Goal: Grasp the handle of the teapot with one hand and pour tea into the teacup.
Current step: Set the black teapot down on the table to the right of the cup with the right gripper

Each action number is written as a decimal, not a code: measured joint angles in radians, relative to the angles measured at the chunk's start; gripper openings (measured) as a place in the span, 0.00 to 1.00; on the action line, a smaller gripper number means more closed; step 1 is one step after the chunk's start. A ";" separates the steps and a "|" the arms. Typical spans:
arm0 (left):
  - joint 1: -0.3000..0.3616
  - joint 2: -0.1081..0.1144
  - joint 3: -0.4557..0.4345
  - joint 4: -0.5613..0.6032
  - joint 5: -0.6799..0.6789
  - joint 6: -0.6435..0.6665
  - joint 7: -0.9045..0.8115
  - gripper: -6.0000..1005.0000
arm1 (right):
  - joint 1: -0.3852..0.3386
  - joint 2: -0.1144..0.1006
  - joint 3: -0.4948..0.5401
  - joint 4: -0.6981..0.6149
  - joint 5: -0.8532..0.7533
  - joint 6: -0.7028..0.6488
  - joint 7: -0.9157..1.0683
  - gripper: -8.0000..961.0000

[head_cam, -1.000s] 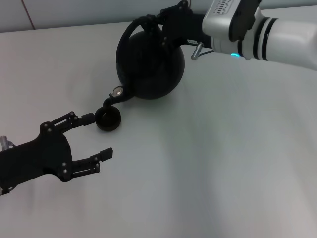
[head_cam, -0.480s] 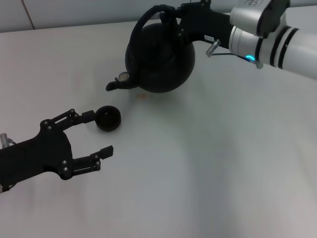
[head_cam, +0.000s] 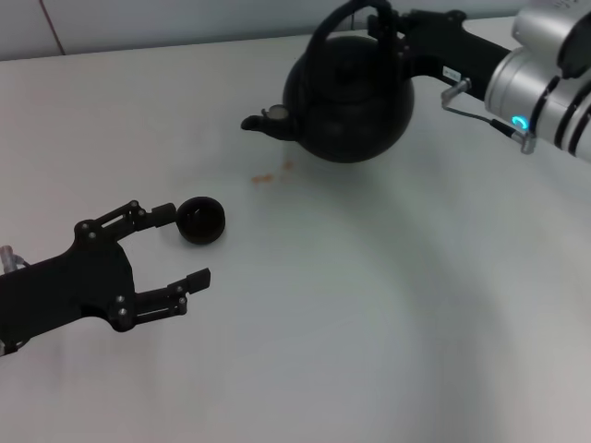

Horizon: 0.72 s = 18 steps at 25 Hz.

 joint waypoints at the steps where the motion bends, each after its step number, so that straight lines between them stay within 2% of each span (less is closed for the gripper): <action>1: 0.000 0.000 0.000 0.000 0.000 0.000 0.000 0.86 | 0.000 0.000 0.000 0.000 0.000 0.000 0.000 0.15; 5: 0.000 0.000 0.000 0.001 0.000 0.000 0.000 0.86 | -0.026 -0.003 0.002 0.050 0.086 -0.001 0.001 0.16; 18: -0.015 0.003 0.000 0.001 0.000 -0.002 0.000 0.86 | -0.030 -0.006 0.010 0.126 0.104 -0.002 0.026 0.17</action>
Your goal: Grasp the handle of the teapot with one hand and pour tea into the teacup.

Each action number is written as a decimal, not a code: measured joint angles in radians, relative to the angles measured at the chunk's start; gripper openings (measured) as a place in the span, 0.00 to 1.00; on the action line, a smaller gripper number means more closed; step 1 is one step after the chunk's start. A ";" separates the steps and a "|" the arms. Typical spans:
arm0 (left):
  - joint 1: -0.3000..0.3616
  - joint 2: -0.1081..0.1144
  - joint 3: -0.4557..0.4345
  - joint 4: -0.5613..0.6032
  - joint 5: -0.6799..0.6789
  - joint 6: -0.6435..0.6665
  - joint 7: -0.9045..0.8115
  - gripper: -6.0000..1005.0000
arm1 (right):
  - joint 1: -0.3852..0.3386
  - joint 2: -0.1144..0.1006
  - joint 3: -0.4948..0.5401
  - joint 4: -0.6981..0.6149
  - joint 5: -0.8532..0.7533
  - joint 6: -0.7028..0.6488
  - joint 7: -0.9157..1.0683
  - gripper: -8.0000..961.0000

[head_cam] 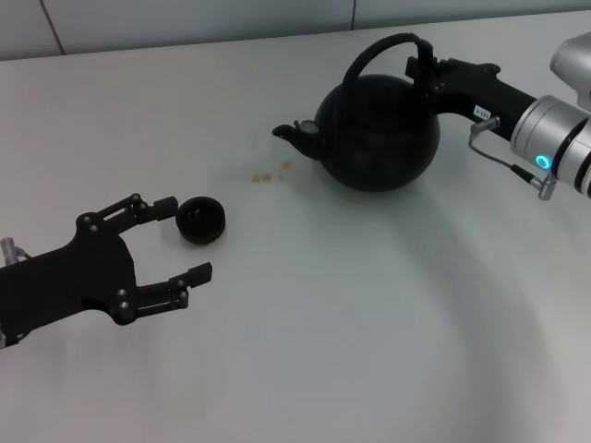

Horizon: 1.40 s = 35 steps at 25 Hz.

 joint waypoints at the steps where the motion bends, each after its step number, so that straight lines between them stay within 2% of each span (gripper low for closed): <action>1: -0.001 0.000 0.000 0.000 0.000 0.000 0.000 0.86 | 0.002 0.000 0.000 0.006 0.000 0.000 0.000 0.17; 27: -0.001 0.002 0.000 0.002 0.000 0.002 0.000 0.86 | -0.002 -0.003 -0.010 -0.001 -0.013 -0.014 -0.022 0.20; 35: -0.001 0.004 0.000 0.002 0.000 0.001 0.000 0.86 | -0.008 -0.002 -0.006 -0.008 -0.013 -0.025 -0.028 0.39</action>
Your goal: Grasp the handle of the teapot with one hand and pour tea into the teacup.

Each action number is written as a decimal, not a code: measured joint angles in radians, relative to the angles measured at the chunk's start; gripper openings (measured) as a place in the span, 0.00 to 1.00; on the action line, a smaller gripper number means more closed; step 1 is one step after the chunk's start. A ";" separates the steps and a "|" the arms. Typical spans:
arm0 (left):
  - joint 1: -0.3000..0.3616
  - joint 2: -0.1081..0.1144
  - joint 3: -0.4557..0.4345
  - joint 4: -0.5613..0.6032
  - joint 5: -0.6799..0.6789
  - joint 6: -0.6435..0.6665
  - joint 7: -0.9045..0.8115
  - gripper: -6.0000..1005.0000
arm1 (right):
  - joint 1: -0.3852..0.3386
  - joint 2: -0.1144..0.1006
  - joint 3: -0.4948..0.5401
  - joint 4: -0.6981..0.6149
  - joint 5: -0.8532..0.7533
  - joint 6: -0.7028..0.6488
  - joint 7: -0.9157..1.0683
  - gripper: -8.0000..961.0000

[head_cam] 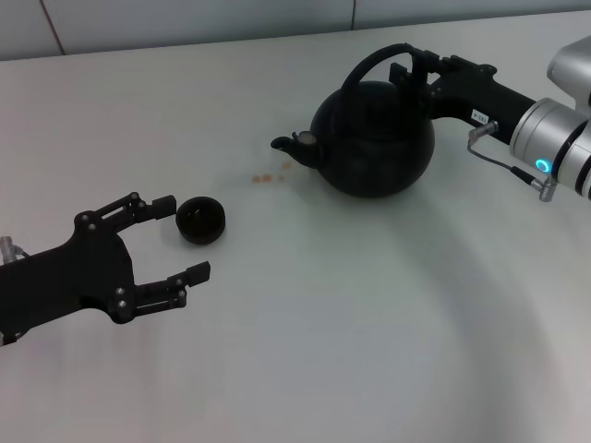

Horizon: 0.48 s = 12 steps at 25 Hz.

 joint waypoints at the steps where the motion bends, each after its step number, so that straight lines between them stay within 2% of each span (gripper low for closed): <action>1: 0.000 0.000 0.000 0.000 0.000 0.000 0.000 0.86 | -0.003 0.000 0.001 -0.003 0.000 -0.002 0.000 0.42; 5: -0.003 0.002 0.000 0.000 0.000 -0.001 0.000 0.86 | -0.017 0.002 0.002 -0.015 -0.001 -0.022 0.000 0.55; 9: -0.002 0.002 0.000 0.006 0.000 -0.001 0.000 0.86 | -0.053 0.002 -0.003 -0.028 -0.001 -0.080 0.002 0.56; 12: 0.000 0.002 0.000 0.012 0.000 -0.001 0.000 0.86 | -0.110 0.003 0.002 -0.062 -0.001 -0.151 -0.015 0.57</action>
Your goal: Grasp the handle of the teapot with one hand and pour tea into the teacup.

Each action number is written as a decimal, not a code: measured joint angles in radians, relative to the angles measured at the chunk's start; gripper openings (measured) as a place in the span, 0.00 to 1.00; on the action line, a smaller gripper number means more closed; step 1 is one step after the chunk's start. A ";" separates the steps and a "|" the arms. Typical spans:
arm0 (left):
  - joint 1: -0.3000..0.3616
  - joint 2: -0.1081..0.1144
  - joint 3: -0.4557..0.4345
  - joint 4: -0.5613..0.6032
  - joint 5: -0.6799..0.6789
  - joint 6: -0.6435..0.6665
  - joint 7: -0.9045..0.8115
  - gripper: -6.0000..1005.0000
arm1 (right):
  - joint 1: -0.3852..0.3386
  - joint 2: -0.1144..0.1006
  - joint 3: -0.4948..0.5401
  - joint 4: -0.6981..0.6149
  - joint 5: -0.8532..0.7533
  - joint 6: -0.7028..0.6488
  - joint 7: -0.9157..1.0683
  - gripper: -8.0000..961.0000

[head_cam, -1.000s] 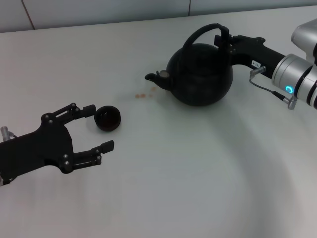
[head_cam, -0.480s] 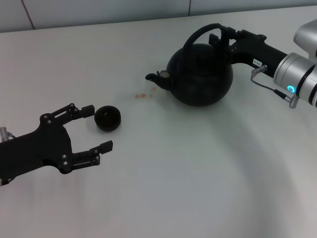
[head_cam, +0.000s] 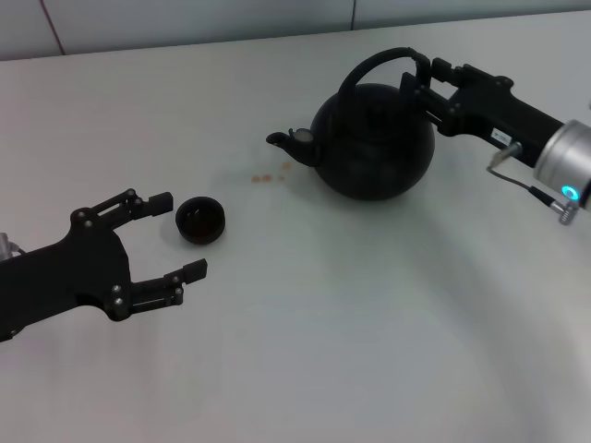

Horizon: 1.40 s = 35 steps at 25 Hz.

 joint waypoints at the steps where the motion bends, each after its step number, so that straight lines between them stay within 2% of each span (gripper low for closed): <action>1: 0.000 0.000 0.000 0.000 0.000 0.000 0.000 0.86 | -0.023 0.000 0.000 -0.015 0.000 -0.031 -0.003 0.58; 5: 0.005 0.000 0.000 0.009 0.000 0.000 -0.004 0.86 | -0.096 -0.002 0.002 -0.076 -0.021 -0.109 0.012 0.59; 9: 0.004 0.000 0.000 0.010 0.000 0.001 -0.006 0.86 | -0.121 0.000 0.012 -0.106 -0.095 -0.114 0.066 0.60; 15: -0.001 0.005 0.000 0.012 0.000 0.004 -0.010 0.86 | -0.109 -0.002 -0.002 -0.158 -0.210 -0.122 0.130 0.77; 19: -0.004 0.007 0.000 0.018 0.000 0.008 -0.012 0.86 | -0.088 -0.005 -0.019 -0.216 -0.283 -0.209 0.149 0.77; 20: -0.004 0.007 0.000 0.026 0.000 0.010 -0.017 0.86 | -0.076 -0.005 -0.023 -0.246 -0.312 -0.277 0.153 0.77; 23: -0.003 0.005 0.000 0.033 0.000 0.011 -0.022 0.86 | -0.065 -0.005 -0.036 -0.273 -0.346 -0.313 0.160 0.77; 28: 0.005 -0.001 0.000 0.052 -0.001 0.023 -0.040 0.86 | -0.046 -0.005 -0.085 -0.306 -0.418 -0.327 0.162 0.77; 35: 0.006 -0.004 0.000 0.053 -0.005 0.030 -0.056 0.86 | -0.042 -0.003 -0.094 -0.307 -0.419 -0.340 0.151 0.77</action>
